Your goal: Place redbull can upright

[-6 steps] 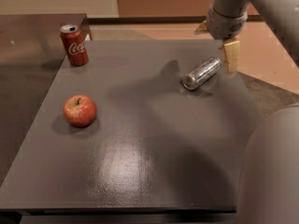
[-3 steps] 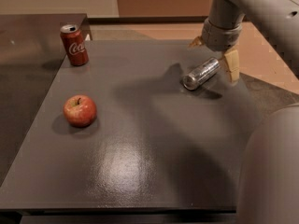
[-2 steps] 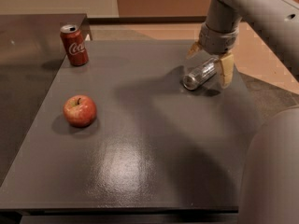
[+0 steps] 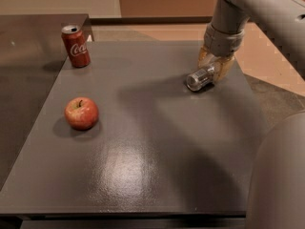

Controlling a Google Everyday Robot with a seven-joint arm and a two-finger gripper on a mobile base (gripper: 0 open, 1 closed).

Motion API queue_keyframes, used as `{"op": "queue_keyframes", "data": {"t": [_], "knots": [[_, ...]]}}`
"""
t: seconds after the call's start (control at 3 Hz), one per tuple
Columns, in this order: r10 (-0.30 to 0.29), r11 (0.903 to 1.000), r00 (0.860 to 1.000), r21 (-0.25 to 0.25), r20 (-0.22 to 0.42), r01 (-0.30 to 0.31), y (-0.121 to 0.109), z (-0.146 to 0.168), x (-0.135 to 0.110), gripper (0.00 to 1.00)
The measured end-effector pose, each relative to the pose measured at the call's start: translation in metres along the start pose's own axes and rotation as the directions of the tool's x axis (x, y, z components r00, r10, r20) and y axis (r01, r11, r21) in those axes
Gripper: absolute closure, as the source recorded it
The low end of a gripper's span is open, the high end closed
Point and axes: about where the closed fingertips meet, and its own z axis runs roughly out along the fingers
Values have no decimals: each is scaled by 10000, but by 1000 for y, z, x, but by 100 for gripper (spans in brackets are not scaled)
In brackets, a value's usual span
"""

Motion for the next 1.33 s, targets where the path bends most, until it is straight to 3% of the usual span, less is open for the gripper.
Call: {"op": "queue_keyframes", "data": {"t": [0.33,0.67,1.0,1.33], "knots": [[-290,9981,9995,546,-89,295,-4,-17,-6,87],[-845,9853,9938,1428,-723,942,-8,-41,-19,100],[-1459,9474,9768,2624,-1565,1835,-7,-62,-40,100],[-1971,8934,9521,3571,-2339,2726,-3,-72,-60,100]]}}
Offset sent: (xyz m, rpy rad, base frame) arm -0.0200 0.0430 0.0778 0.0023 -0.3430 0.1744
